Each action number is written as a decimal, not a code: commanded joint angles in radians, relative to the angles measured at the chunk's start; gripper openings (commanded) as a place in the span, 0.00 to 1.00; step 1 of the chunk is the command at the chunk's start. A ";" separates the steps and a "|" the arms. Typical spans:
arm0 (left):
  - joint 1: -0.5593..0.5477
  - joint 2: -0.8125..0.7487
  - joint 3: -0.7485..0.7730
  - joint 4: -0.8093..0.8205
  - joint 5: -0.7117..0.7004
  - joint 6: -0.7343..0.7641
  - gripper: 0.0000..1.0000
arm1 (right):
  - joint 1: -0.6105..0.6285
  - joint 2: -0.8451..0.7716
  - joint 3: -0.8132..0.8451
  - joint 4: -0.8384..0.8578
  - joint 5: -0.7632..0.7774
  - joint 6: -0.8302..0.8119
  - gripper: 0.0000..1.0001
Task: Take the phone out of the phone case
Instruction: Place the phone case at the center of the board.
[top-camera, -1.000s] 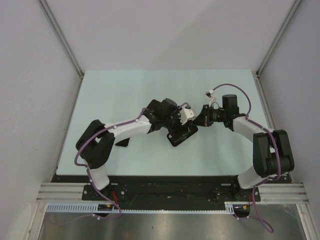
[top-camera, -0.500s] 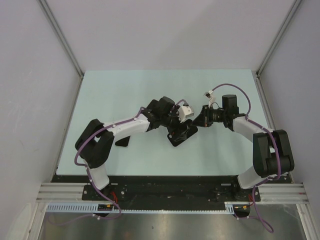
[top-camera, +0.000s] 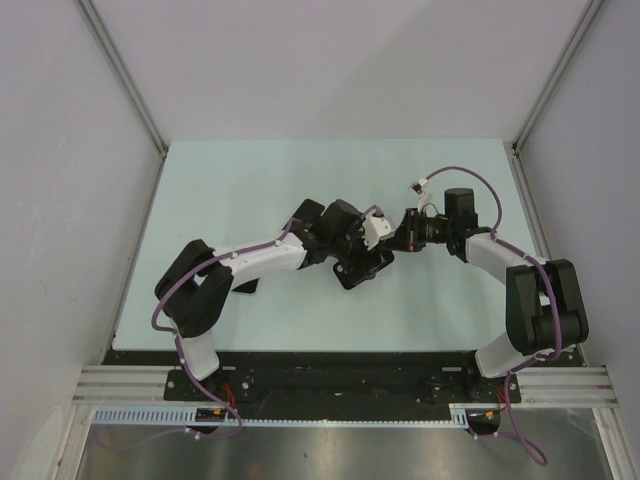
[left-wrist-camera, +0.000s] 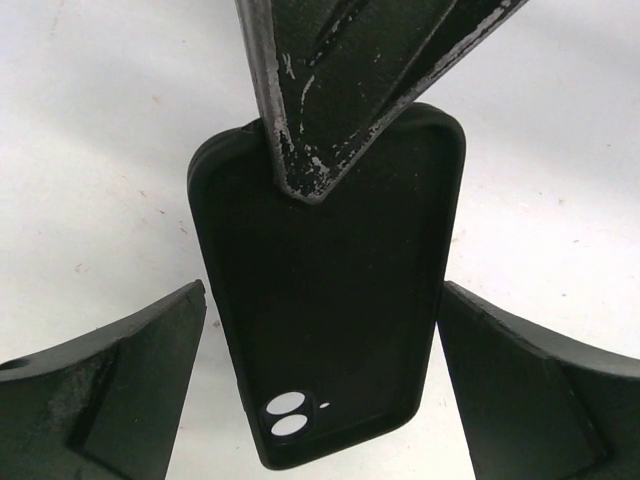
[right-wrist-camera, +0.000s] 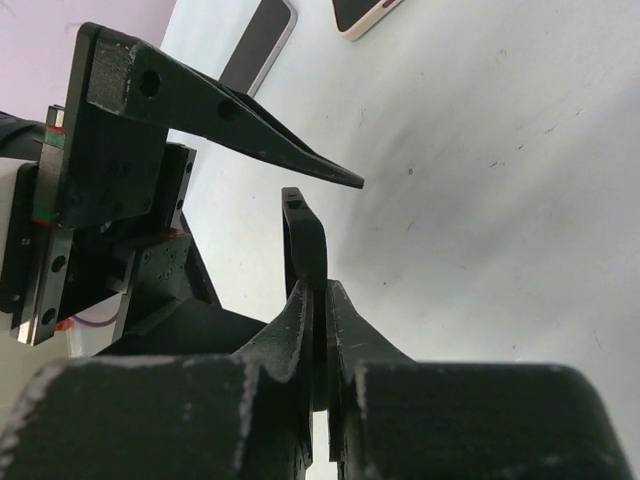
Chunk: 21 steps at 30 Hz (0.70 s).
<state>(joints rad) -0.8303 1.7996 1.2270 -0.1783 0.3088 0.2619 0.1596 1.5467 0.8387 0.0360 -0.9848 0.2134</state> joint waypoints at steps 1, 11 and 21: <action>-0.007 0.003 0.026 0.062 -0.108 0.014 1.00 | 0.001 -0.017 0.020 0.035 -0.037 0.024 0.00; -0.007 -0.006 0.008 0.062 -0.051 0.023 1.00 | -0.012 -0.013 0.020 0.053 -0.068 0.055 0.00; -0.016 -0.025 -0.004 0.060 -0.048 0.027 1.00 | -0.034 -0.008 0.020 0.071 -0.023 0.102 0.00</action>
<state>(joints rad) -0.8375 1.8011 1.2247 -0.1474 0.2684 0.2710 0.1345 1.5467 0.8383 0.0666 -0.9985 0.2760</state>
